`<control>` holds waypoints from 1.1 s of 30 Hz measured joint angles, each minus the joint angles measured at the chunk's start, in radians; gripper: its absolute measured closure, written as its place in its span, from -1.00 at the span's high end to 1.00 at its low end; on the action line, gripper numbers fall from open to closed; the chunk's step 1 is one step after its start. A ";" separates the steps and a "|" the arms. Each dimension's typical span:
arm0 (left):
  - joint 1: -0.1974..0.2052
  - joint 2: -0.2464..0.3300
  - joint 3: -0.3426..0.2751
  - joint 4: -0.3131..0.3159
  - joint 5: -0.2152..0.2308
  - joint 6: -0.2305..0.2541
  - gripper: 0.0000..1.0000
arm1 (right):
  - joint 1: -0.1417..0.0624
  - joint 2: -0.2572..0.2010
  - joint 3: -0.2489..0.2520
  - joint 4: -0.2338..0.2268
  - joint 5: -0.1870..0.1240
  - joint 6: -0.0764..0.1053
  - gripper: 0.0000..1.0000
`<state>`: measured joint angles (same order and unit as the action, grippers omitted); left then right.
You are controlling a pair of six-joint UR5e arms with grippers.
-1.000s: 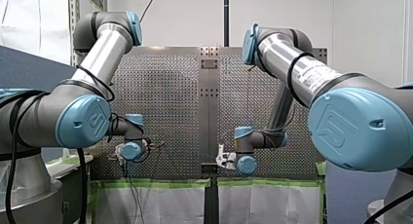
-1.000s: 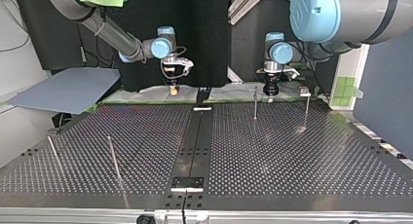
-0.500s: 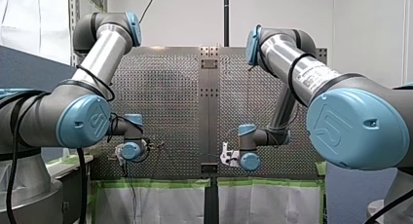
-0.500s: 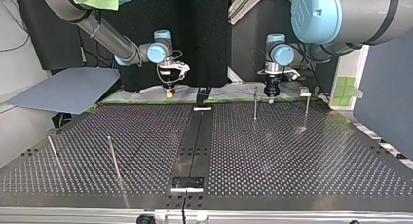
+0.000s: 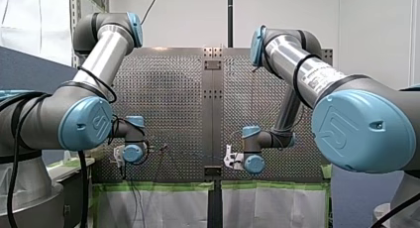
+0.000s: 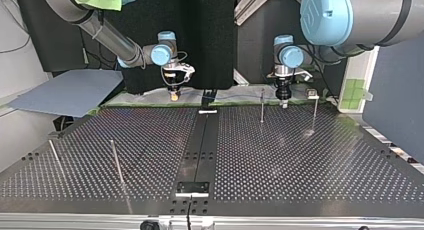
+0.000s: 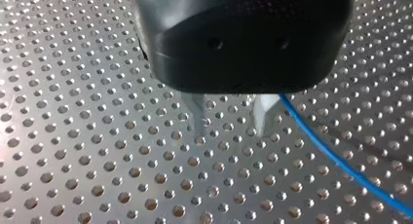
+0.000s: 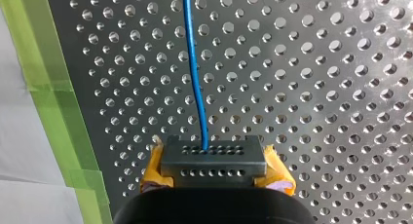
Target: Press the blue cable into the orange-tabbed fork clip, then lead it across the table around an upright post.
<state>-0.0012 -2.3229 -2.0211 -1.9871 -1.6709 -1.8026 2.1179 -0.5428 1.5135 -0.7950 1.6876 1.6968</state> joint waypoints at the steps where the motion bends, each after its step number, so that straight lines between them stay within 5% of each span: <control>1: 0.000 0.000 0.000 0.000 0.001 -0.003 0.59 | 0.000 0.000 0.000 0.000 0.000 0.000 -1.00; 2: 0.000 0.000 0.000 0.001 0.004 -0.006 0.90 | 0.000 0.000 0.000 0.000 0.000 0.000 -1.00; 4: 0.002 0.000 0.000 -0.004 0.010 -0.011 1.00 | 0.000 0.000 0.000 0.001 -0.001 0.000 -1.00; 17: -0.001 0.000 0.000 -0.099 -0.042 0.031 1.00 | 0.000 0.000 0.000 0.012 -0.004 0.000 -1.00; 33: 0.006 0.003 -0.076 -0.217 0.083 0.031 1.00 | -0.006 0.000 0.000 0.011 -0.003 0.000 -1.00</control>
<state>0.0047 -2.3198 -2.0976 -2.2040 -1.5882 -1.7712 2.1118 -0.5427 1.5135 -0.7837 1.6844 1.6969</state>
